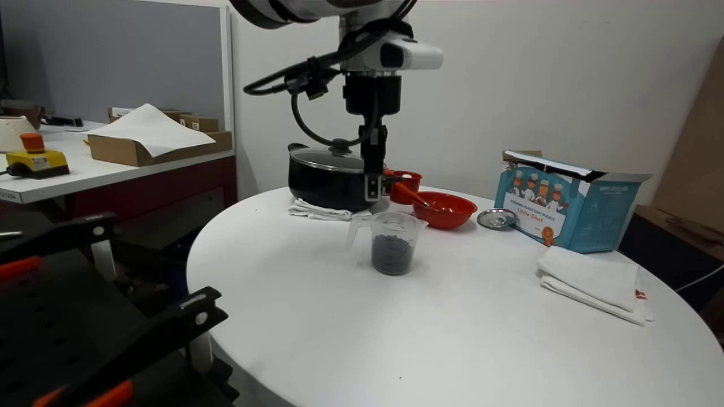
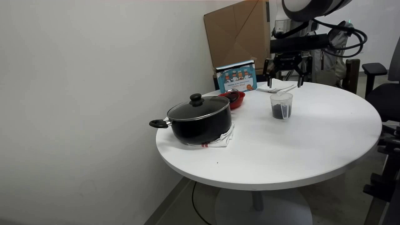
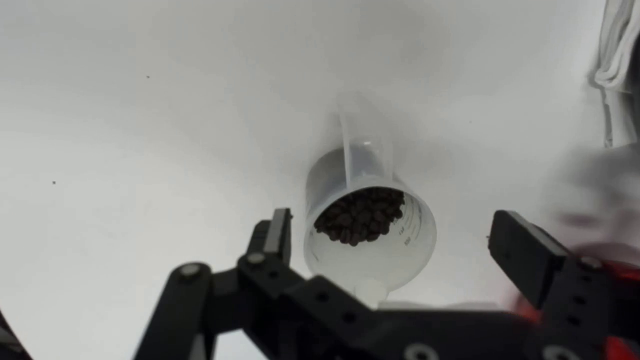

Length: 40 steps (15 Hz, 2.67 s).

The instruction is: Pick up the jar and pour some of its contents in the bowl

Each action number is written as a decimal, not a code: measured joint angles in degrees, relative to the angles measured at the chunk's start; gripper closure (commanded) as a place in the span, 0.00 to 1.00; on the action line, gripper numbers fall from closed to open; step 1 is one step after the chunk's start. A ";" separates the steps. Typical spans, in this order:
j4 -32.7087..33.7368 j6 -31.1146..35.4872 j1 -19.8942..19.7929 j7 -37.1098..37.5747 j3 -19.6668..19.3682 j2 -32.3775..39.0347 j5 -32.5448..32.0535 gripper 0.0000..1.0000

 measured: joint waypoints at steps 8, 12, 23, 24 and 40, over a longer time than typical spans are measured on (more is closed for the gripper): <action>3.23 0.95 4.85 -3.72 -2.95 8.77 7.01 0.25; 4.63 1.25 6.15 -5.10 -3.38 11.05 8.81 0.48; 5.56 1.46 5.51 -12.09 -1.41 11.64 14.40 0.85; 5.56 1.46 5.20 -13.18 -1.00 11.34 15.14 0.85; 17.10 -20.10 8.67 -24.76 -5.40 2.51 6.31 0.85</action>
